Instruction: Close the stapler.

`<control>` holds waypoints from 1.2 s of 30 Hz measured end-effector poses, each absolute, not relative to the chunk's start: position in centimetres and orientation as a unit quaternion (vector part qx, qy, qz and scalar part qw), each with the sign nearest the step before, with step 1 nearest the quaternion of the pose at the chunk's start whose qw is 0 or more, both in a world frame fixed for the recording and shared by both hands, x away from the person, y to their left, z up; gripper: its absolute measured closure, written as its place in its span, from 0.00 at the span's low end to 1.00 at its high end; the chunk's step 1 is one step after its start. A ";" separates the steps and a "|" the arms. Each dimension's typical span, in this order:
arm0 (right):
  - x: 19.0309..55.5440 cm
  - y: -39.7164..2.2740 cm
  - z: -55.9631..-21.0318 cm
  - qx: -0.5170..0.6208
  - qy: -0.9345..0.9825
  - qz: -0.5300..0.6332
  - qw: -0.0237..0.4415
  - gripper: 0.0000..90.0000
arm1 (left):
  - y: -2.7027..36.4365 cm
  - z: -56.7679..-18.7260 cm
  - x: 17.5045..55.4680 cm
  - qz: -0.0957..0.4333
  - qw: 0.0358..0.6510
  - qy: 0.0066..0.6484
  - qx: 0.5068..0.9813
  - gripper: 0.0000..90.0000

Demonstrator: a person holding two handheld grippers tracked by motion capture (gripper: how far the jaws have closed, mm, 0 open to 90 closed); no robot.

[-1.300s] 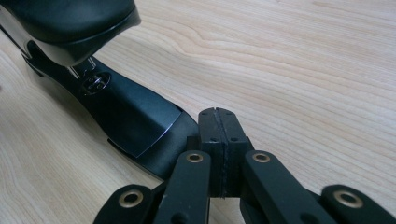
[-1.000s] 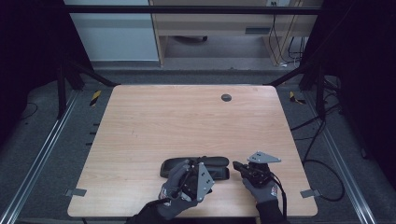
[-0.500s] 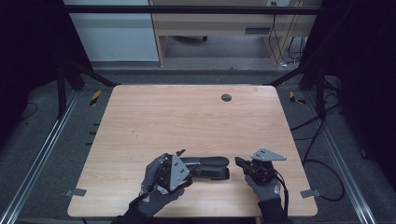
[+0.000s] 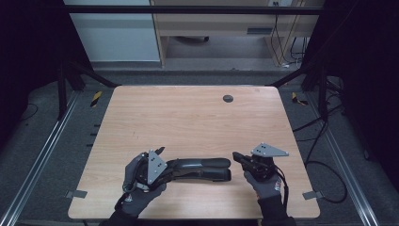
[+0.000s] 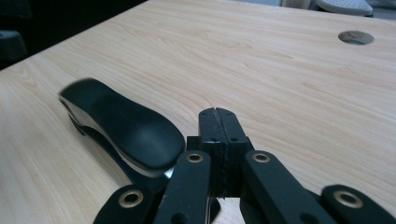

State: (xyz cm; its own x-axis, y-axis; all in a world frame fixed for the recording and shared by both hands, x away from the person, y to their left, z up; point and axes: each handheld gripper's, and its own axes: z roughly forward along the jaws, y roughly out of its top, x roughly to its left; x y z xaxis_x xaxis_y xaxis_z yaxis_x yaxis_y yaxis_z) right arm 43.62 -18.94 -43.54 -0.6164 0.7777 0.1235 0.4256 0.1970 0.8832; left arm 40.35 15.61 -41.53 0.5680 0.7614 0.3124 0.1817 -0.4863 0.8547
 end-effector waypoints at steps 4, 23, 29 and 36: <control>43.6 -18.4 -42.8 0.391 0.754 0.499 0.174 1.00 | 17.1 -42.2 40.6 0.352 0.402 0.321 0.782 0.45; 43.3 -16.2 -43.0 0.372 0.769 0.500 0.143 1.00 | 21.8 -44.3 41.5 0.349 0.394 0.396 0.752 0.48; 43.0 -16.1 -43.1 0.373 0.767 0.502 0.146 1.00 | 22.6 -44.9 41.6 0.347 0.391 0.414 0.745 0.50; 42.8 -15.9 -44.0 0.381 0.773 0.485 0.150 1.00 | 23.0 -45.6 41.7 0.346 0.385 0.422 0.744 0.50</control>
State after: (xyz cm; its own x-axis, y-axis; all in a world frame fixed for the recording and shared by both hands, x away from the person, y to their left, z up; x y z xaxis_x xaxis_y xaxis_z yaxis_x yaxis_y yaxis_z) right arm 42.80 -15.87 -44.03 -0.6646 0.7343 0.1384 0.4441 0.2393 0.8634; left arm 41.67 22.98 -45.58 0.4039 0.8949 0.1899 0.3618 -0.3469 0.8653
